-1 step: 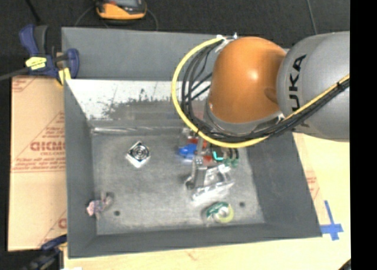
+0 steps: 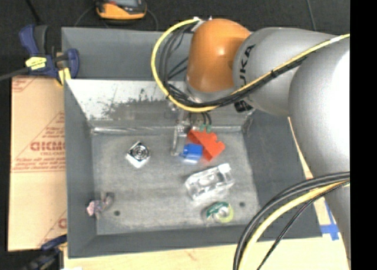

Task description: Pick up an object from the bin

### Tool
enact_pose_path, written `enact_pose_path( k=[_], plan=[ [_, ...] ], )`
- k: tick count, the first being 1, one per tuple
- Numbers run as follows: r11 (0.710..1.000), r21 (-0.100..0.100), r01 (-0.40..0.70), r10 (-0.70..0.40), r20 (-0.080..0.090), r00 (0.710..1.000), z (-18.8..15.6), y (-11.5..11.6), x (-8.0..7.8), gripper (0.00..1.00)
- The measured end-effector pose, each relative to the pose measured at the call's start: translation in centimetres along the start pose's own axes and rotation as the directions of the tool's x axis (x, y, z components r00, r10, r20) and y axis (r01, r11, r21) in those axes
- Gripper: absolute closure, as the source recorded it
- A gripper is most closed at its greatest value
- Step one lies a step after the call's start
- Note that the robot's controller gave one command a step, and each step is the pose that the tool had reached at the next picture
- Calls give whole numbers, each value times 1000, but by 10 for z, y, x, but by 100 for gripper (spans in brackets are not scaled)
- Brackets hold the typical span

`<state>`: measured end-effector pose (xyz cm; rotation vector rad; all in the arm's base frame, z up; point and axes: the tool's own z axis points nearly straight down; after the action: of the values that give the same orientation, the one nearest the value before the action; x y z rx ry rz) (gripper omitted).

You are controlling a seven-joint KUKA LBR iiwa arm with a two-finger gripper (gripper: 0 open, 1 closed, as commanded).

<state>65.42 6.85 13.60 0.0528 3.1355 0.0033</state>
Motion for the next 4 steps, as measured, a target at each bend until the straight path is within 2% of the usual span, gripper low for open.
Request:
enact_pose_path(
  k=[1, 2, 3, 4],
  plan=[
    [999, 1, 51, -51, -7, 999, 61, 60, 21, 0],
    [999, -1, 44, -44, -2, 999, 57, 58, 19, 100],
    [999, -1, 43, -43, -2, 999, 57, 58, 19, 0],
    [871, 0, 492, -492, -2, 871, 65, 95, 33, 0]
  ],
)
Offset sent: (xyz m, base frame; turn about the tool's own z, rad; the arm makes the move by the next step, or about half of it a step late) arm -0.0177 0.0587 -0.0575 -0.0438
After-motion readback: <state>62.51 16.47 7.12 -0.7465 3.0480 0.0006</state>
